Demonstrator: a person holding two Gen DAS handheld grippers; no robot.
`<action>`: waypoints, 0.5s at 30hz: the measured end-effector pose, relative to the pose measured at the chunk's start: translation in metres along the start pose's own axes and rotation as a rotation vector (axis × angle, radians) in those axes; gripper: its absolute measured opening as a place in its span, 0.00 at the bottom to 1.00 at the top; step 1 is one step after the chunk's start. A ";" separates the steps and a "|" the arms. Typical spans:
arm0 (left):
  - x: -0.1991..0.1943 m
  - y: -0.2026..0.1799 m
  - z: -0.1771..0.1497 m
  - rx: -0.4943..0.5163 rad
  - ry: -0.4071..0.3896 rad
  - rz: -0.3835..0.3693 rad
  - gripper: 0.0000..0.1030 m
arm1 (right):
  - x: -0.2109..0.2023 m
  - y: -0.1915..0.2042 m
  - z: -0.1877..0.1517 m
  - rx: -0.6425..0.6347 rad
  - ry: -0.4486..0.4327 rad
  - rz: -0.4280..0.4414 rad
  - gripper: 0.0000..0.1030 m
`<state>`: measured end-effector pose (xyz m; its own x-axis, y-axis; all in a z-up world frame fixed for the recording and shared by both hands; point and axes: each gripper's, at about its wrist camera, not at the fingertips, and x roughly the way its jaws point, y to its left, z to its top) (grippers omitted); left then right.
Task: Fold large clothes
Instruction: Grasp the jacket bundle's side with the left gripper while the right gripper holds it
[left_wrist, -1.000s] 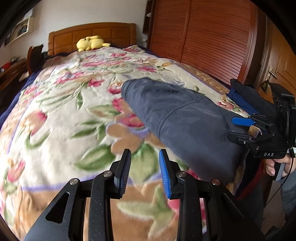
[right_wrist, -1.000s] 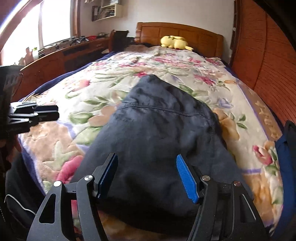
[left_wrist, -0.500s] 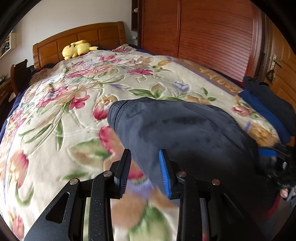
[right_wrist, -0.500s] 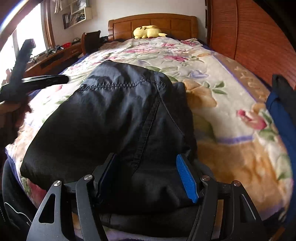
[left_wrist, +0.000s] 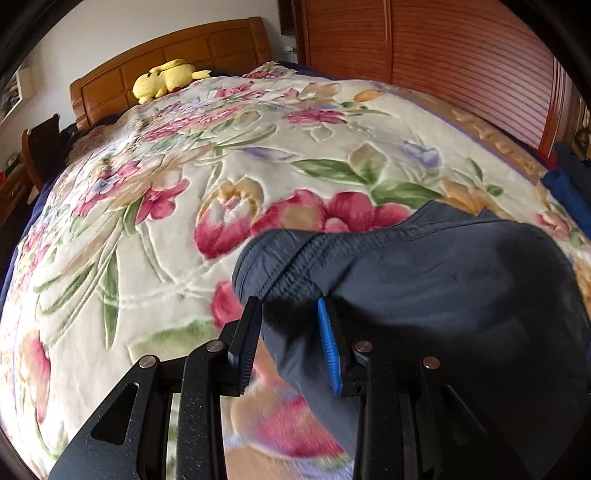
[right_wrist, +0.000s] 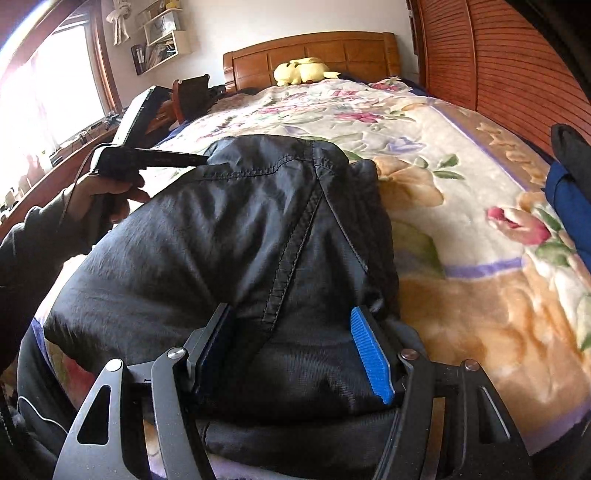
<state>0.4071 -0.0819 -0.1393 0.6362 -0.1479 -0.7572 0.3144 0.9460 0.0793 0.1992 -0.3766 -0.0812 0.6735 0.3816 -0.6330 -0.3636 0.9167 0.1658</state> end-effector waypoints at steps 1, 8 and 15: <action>0.003 -0.001 0.001 0.012 0.001 -0.001 0.31 | 0.001 -0.001 0.000 0.002 -0.001 0.002 0.64; 0.014 -0.002 0.004 0.026 -0.009 0.000 0.36 | 0.002 -0.001 -0.001 0.000 0.000 -0.003 0.64; 0.006 0.001 0.004 0.026 0.003 0.018 0.36 | 0.001 0.000 0.000 -0.006 -0.002 -0.013 0.64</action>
<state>0.4142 -0.0829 -0.1410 0.6399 -0.1297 -0.7574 0.3208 0.9407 0.1099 0.2001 -0.3764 -0.0824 0.6799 0.3696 -0.6334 -0.3582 0.9210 0.1529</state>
